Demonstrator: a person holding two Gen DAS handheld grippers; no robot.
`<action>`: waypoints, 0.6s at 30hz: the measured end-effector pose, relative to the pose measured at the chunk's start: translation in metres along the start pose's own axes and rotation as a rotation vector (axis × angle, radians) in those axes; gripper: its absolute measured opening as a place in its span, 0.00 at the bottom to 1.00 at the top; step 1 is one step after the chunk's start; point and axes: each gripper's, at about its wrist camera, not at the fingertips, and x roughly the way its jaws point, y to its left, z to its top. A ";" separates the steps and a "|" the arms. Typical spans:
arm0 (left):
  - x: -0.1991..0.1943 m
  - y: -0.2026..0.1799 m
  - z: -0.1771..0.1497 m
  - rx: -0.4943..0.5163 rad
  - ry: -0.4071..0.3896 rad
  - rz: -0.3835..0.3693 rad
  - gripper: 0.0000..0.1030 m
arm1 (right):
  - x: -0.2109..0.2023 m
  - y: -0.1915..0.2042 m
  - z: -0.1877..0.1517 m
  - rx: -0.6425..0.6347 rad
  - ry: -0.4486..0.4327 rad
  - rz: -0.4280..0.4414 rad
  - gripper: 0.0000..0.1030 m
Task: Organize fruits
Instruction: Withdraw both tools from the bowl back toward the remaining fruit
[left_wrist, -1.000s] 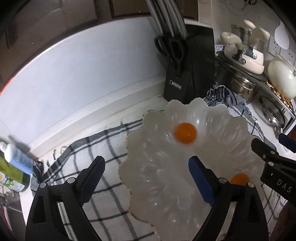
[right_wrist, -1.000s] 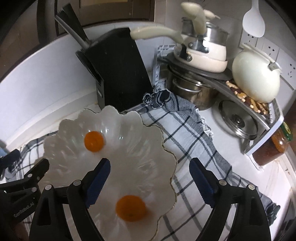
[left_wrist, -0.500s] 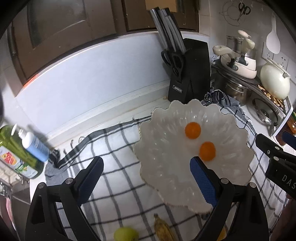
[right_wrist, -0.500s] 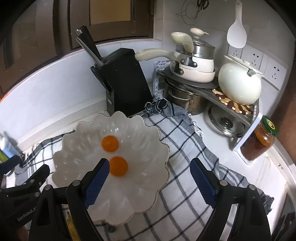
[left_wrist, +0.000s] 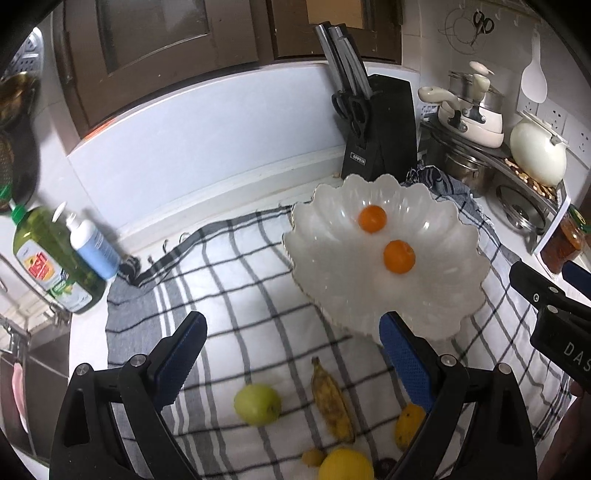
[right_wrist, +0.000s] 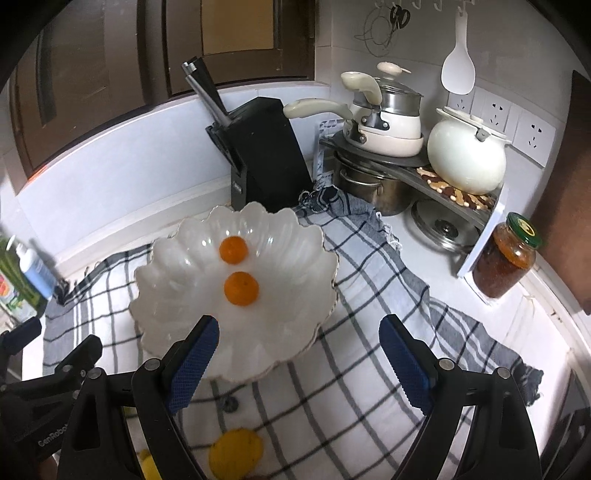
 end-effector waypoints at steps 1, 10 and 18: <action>-0.002 0.000 -0.004 -0.002 0.001 0.003 0.93 | -0.003 0.000 -0.003 -0.002 0.000 0.002 0.87; -0.019 -0.001 -0.029 -0.022 0.002 0.012 0.93 | -0.016 -0.004 -0.025 -0.014 0.008 0.020 0.87; -0.023 -0.007 -0.053 -0.032 0.015 0.014 0.93 | -0.021 -0.008 -0.048 -0.026 0.031 0.031 0.87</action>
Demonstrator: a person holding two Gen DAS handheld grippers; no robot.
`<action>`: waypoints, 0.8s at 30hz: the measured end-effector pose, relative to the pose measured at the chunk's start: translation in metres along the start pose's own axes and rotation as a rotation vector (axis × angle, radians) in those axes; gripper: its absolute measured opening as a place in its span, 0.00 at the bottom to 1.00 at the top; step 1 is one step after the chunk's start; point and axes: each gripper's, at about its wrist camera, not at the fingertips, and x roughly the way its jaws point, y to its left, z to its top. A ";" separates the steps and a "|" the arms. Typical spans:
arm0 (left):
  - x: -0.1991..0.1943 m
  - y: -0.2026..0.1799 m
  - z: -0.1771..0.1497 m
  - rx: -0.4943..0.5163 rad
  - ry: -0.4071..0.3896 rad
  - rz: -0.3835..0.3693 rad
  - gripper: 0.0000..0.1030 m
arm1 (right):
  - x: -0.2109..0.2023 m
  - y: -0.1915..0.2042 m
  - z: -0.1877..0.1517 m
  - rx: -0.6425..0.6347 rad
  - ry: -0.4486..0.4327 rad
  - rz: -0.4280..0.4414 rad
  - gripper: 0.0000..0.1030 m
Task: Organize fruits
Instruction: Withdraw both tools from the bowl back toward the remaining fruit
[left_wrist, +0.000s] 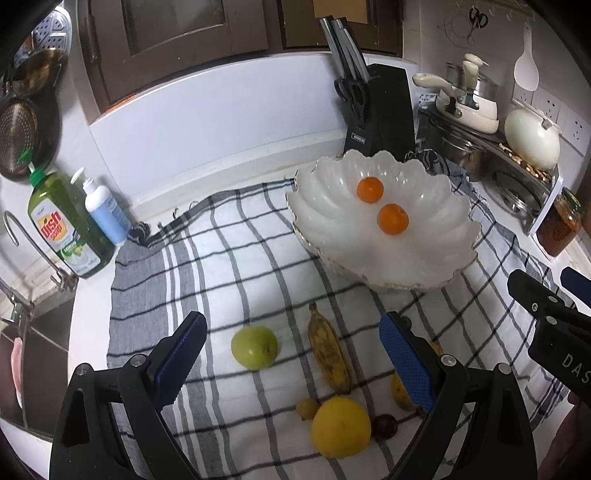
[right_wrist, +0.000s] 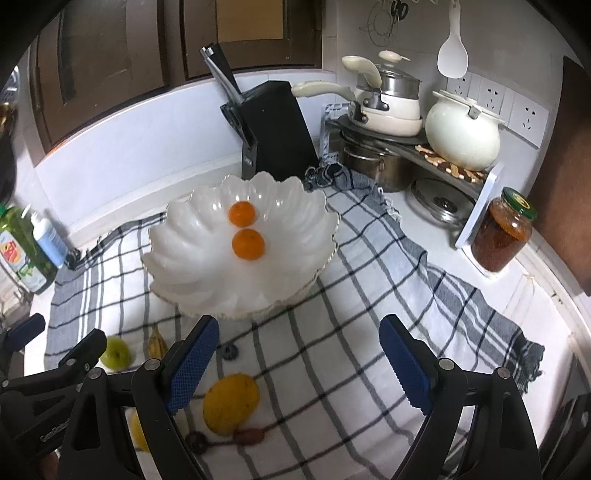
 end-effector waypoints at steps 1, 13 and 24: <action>0.000 -0.001 -0.004 -0.001 0.003 -0.001 0.93 | 0.000 -0.001 -0.002 -0.002 0.002 0.000 0.87; 0.005 -0.009 -0.040 -0.004 0.027 -0.013 0.93 | 0.000 -0.006 -0.039 -0.024 0.041 -0.008 0.87; 0.019 -0.012 -0.067 -0.002 0.070 -0.013 0.92 | 0.009 -0.003 -0.062 -0.038 0.083 -0.007 0.87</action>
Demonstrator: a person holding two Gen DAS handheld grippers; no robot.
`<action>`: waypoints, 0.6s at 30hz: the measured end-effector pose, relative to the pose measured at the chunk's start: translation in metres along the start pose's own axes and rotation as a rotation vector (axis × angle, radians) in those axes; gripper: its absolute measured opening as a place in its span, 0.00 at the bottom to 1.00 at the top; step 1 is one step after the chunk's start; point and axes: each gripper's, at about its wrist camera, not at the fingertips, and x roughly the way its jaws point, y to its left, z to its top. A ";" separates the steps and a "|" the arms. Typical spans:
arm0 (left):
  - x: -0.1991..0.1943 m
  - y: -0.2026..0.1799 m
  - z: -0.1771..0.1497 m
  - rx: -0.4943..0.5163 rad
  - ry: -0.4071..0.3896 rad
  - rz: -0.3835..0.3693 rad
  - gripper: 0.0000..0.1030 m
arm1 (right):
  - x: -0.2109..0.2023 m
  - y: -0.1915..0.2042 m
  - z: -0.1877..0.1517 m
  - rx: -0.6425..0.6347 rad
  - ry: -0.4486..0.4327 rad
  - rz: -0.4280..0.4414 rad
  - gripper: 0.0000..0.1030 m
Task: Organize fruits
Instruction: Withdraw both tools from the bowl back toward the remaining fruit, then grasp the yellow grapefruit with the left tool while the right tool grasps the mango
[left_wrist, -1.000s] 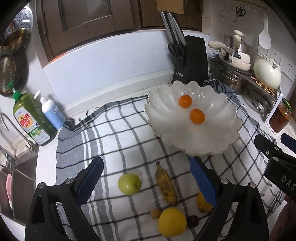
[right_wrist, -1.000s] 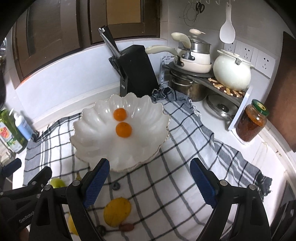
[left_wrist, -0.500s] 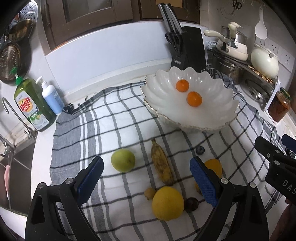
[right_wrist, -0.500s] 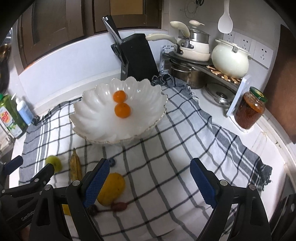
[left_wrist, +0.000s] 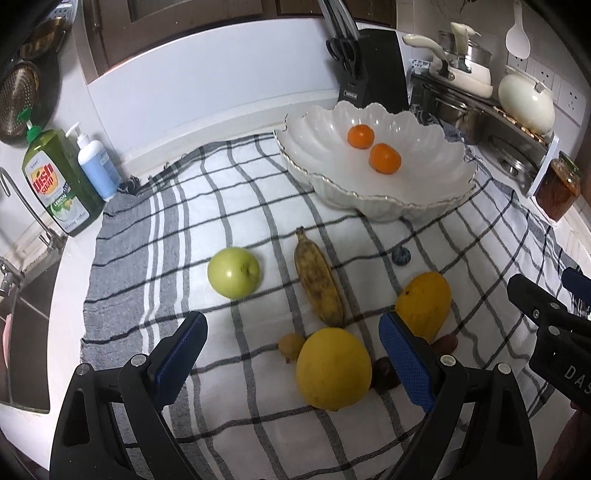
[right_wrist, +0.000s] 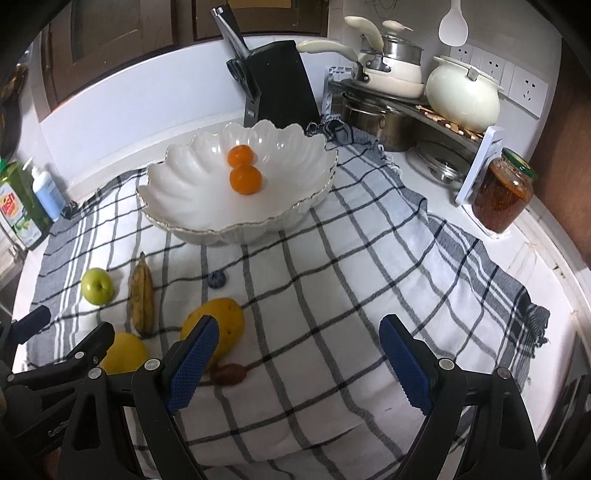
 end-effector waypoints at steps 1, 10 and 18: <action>0.002 0.000 -0.002 0.001 0.004 -0.002 0.92 | 0.001 0.000 -0.002 -0.002 0.002 -0.002 0.87; 0.015 -0.006 -0.012 0.002 0.037 -0.025 0.89 | 0.009 -0.002 -0.011 -0.003 0.028 -0.014 0.87; 0.026 -0.005 -0.020 -0.005 0.061 -0.036 0.88 | 0.017 -0.002 -0.018 -0.004 0.049 -0.019 0.87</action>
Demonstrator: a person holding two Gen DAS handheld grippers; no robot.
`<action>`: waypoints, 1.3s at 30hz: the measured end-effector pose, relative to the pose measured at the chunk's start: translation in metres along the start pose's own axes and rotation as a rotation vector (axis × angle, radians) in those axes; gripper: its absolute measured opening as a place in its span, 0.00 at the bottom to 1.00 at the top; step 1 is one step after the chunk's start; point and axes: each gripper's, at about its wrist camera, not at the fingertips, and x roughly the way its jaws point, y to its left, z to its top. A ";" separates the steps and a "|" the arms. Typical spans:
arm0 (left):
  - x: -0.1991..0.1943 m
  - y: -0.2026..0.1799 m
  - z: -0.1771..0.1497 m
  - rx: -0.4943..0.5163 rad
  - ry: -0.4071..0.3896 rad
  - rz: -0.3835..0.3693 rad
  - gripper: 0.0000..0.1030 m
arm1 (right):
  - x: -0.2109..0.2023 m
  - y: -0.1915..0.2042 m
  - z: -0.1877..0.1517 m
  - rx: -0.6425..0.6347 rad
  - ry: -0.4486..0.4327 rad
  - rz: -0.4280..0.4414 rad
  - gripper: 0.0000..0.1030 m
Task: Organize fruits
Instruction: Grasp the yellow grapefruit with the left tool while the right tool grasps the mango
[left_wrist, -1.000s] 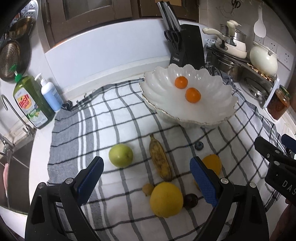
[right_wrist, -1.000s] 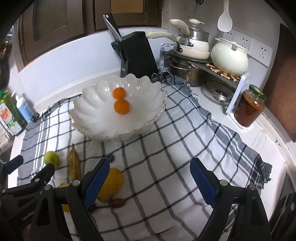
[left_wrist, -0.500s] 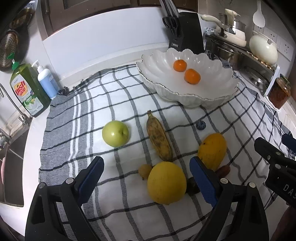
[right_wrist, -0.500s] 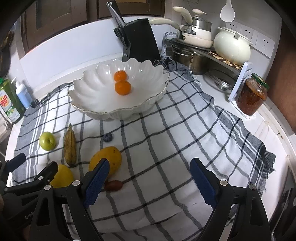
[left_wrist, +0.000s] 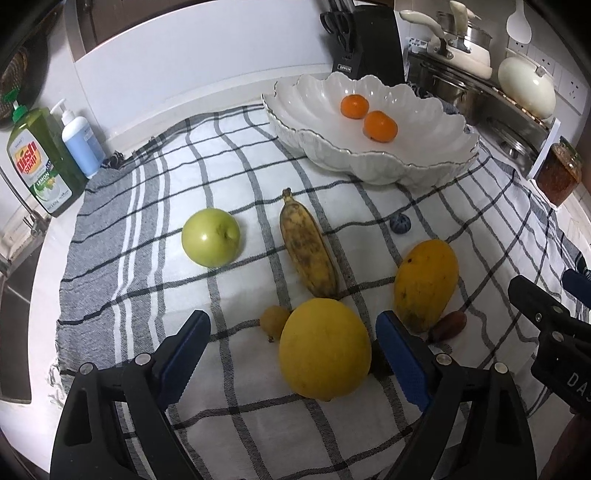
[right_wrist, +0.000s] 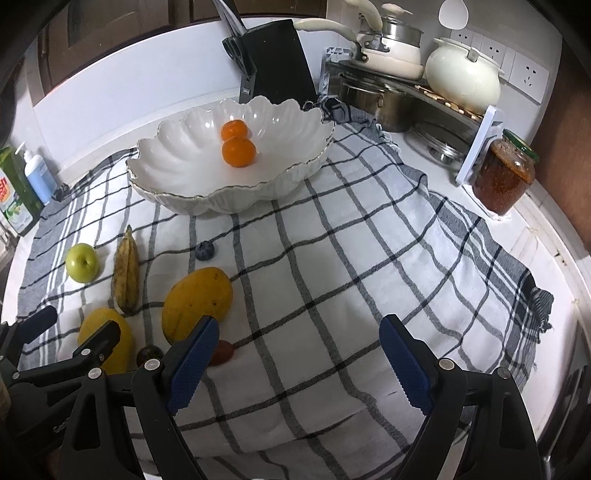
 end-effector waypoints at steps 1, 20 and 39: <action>0.002 0.000 -0.001 -0.001 0.006 -0.002 0.87 | 0.001 0.000 -0.001 0.000 0.002 -0.001 0.87; 0.016 -0.013 -0.010 0.022 0.046 -0.058 0.52 | 0.011 -0.006 -0.007 0.023 0.032 0.002 0.87; -0.014 0.033 -0.008 -0.058 0.007 0.016 0.52 | 0.012 0.031 0.006 -0.038 0.009 0.090 0.87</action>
